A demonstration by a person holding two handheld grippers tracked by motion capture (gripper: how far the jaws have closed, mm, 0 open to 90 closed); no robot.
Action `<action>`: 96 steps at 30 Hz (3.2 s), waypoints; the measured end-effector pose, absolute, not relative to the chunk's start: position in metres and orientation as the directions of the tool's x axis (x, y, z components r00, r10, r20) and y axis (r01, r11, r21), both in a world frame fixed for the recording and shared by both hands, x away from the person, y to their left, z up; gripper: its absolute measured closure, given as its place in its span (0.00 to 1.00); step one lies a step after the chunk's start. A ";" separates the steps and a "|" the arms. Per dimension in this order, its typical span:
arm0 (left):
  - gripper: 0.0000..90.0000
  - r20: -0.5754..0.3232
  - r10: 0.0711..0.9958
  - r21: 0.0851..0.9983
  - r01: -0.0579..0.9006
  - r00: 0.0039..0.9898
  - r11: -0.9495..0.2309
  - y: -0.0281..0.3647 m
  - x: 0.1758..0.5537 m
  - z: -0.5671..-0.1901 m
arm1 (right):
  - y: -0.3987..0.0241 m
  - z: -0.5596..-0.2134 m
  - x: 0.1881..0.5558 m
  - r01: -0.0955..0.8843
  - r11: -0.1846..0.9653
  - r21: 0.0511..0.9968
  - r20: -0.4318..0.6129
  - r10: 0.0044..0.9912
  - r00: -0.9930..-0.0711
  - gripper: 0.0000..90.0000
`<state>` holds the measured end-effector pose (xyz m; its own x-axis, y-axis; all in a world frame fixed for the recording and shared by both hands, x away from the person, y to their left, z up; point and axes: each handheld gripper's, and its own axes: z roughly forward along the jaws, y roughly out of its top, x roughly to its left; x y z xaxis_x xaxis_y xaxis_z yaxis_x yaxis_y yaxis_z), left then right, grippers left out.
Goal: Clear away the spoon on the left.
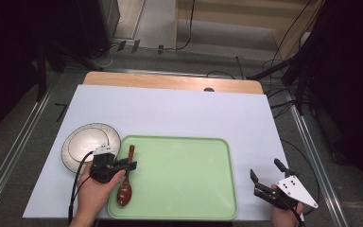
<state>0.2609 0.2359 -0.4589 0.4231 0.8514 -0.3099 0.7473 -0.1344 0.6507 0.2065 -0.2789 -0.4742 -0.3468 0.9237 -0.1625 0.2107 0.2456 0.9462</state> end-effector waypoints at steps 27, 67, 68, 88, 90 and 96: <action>0.07 -0.416 0.732 0.726 0.682 0.540 -0.090 0.241 0.249 -0.440 | -0.279 -0.474 0.206 0.210 0.244 0.947 -0.161 0.923 -0.349 0.15; 0.00 -0.304 0.794 0.894 0.445 0.527 0.047 0.336 0.216 -0.408 | -0.279 -0.474 0.207 0.216 0.243 0.946 -0.157 0.924 -0.349 0.15; 0.00 -0.301 0.798 0.895 0.444 0.522 0.047 0.339 0.215 -0.409 | -0.279 -0.474 0.207 0.217 0.243 0.945 -0.157 0.924 -0.348 0.15; 0.00 -0.297 0.844 0.884 0.462 0.448 0.066 0.380 0.196 -0.429 | -0.278 -0.474 0.207 0.221 0.245 0.944 -0.161 0.926 -0.342 0.15; 0.00 -0.291 0.849 0.879 0.473 0.442 0.055 0.383 0.194 -0.432 | -0.278 -0.474 0.207 0.220 0.244 0.944 -0.160 0.927 -0.340 0.15; 0.00 -0.301 0.856 0.867 0.494 0.420 0.063 0.393 0.192 -0.441 | -0.279 -0.474 0.207 0.218 0.244 0.945 -0.159 0.926 -0.343 0.15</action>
